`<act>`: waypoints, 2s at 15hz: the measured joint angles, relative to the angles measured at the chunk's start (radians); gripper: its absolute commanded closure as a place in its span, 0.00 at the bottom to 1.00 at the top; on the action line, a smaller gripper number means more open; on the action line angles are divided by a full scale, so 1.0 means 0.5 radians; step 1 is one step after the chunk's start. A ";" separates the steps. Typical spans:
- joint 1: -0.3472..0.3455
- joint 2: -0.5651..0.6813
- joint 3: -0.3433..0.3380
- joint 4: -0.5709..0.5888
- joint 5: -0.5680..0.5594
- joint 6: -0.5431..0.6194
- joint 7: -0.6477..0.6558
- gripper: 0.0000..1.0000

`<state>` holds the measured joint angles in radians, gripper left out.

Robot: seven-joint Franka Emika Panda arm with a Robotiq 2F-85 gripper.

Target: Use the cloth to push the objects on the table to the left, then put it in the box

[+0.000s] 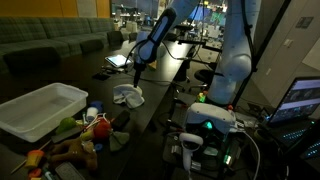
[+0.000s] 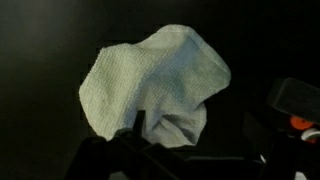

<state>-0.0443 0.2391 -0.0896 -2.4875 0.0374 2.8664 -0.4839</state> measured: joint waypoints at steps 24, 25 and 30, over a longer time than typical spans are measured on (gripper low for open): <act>-0.173 1.051 -0.017 0.716 -0.276 0.358 0.485 0.63; -0.173 1.051 -0.020 0.717 -0.277 0.336 0.485 0.72; -0.173 1.038 -0.029 0.686 -0.307 0.223 0.484 0.99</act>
<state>-0.1310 0.7580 -0.1041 -2.1447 -0.1163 2.9777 -0.2420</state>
